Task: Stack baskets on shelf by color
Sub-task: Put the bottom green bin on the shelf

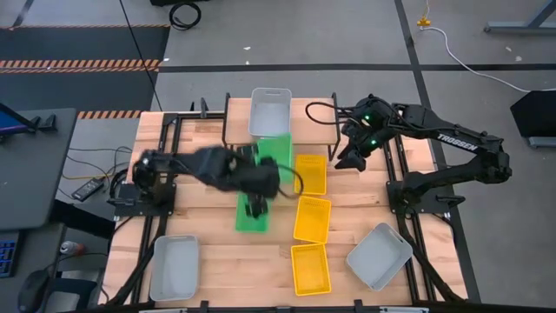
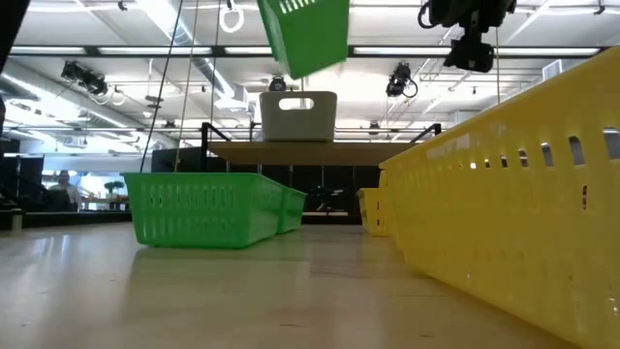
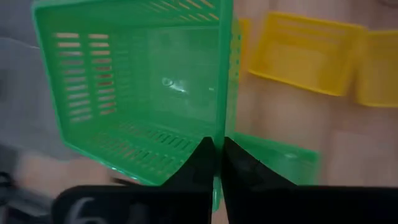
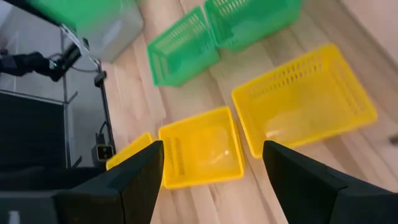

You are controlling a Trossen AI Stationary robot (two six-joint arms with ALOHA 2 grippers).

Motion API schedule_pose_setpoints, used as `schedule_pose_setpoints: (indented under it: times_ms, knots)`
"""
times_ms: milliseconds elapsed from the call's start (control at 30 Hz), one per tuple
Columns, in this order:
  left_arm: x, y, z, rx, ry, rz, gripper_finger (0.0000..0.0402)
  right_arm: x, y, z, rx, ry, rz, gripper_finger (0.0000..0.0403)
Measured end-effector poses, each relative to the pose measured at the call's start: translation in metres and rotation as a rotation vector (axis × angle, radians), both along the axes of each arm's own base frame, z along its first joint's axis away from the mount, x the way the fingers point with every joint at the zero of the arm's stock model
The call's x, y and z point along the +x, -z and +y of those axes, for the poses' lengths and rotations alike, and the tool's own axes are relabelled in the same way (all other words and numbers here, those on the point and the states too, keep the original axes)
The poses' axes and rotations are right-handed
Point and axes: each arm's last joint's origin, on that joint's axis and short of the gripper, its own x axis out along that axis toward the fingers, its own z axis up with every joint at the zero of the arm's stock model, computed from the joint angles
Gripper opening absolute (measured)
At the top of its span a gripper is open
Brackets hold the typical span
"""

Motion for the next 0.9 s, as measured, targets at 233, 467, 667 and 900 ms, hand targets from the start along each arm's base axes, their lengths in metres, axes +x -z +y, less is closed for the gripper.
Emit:
schedule_pose_setpoints:
  times_ms: [233, 467, 667, 900]
  knots:
    - [-0.053, -0.051, 0.045, 0.165, -0.068, -0.126, 0.0013, -0.005, 0.004, 0.001, 0.004, 0.010, 0.063, 0.0279]
    - [-0.074, -0.062, 0.090, 0.250, -0.115, -0.080, 0.0013, -0.002, 0.002, -0.002, -0.059, 0.058, 0.043, 0.0279]
    - [-0.080, -0.038, 0.132, 0.235, -0.131, 0.100, 0.0014, 0.001, 0.000, -0.004, -0.071, 0.088, 0.015, 0.0279]
    - [-0.116, 0.005, 0.157, 0.157, -0.136, 0.315, 0.0014, 0.001, -0.001, -0.004, -0.051, 0.109, 0.019, 0.0279]
